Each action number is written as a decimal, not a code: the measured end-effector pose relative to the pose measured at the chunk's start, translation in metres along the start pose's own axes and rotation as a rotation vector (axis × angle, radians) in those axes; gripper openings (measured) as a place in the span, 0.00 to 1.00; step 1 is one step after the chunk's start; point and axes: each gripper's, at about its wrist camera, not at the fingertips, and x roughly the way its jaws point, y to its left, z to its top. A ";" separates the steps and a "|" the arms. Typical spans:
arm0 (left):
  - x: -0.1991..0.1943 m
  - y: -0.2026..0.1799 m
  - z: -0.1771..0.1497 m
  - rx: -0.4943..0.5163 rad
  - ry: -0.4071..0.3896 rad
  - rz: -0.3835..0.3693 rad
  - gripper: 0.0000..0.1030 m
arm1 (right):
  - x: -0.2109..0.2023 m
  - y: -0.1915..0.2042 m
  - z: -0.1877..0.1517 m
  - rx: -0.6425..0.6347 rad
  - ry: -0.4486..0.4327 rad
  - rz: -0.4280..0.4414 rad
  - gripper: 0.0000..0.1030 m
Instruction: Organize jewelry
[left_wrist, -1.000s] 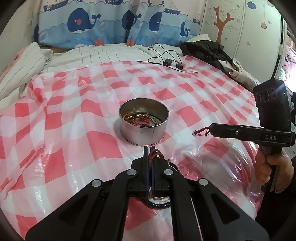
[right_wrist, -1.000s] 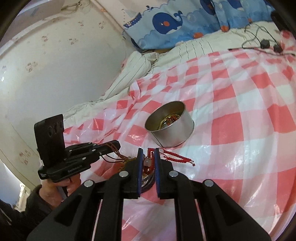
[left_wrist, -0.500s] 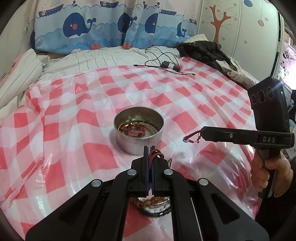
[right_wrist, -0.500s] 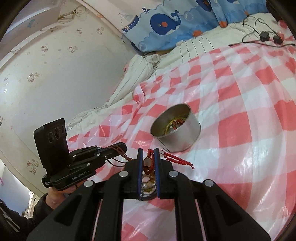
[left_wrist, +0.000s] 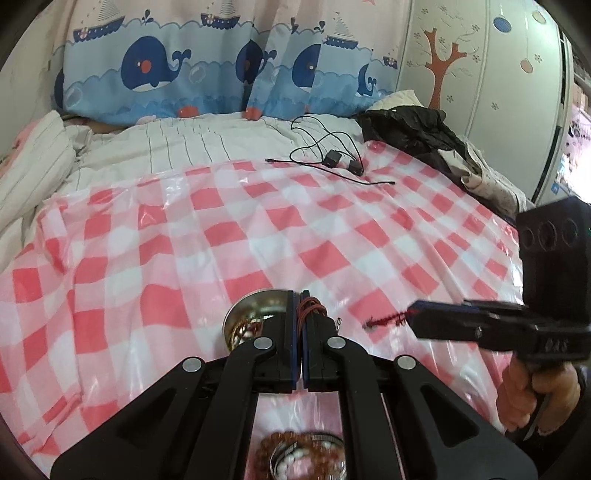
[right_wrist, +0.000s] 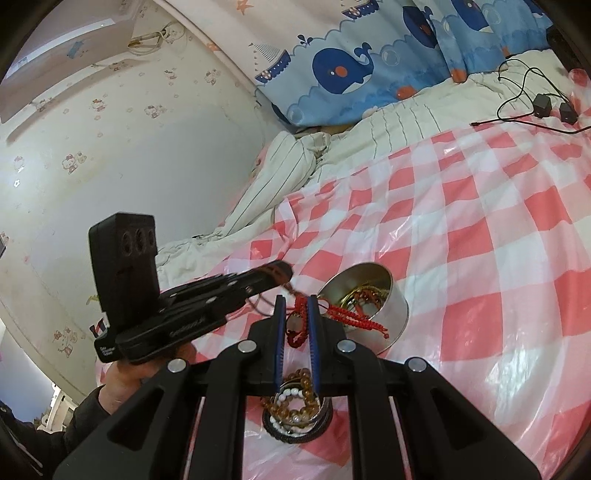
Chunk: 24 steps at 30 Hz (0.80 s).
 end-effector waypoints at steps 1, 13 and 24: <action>0.006 0.002 0.001 -0.005 0.008 -0.007 0.02 | 0.001 0.001 0.002 -0.004 0.000 -0.001 0.12; 0.012 0.039 -0.004 -0.072 0.080 0.128 0.61 | 0.049 0.010 0.031 -0.087 0.045 -0.019 0.12; -0.041 0.053 -0.049 -0.113 0.059 0.255 0.73 | 0.066 0.025 -0.019 -0.297 0.226 -0.308 0.38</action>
